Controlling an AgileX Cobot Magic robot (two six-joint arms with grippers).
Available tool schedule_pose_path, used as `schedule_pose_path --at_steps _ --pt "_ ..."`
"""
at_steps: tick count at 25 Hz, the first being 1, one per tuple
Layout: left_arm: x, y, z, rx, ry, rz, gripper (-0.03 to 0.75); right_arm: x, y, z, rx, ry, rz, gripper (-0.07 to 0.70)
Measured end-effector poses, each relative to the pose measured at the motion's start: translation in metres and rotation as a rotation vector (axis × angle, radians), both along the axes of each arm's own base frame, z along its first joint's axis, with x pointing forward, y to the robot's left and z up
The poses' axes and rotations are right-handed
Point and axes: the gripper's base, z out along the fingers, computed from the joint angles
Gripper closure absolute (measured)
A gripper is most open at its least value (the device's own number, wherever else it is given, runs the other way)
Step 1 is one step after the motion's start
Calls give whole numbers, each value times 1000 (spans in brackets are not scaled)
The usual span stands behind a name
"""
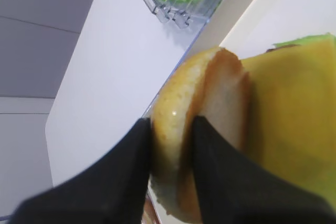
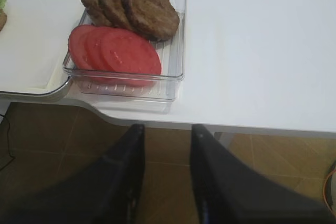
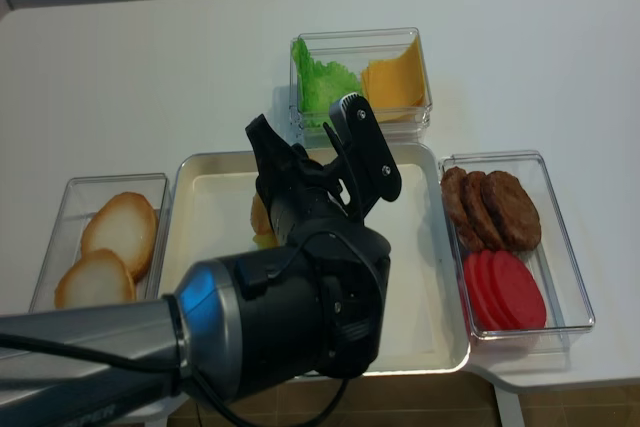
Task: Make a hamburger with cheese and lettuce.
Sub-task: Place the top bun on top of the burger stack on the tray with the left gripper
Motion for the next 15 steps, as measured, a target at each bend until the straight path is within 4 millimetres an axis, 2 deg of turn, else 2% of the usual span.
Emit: schedule_pose_path --at_steps 15 --pt "0 0 0 -3 6 2 501 0 0 0 0 0 0 386"
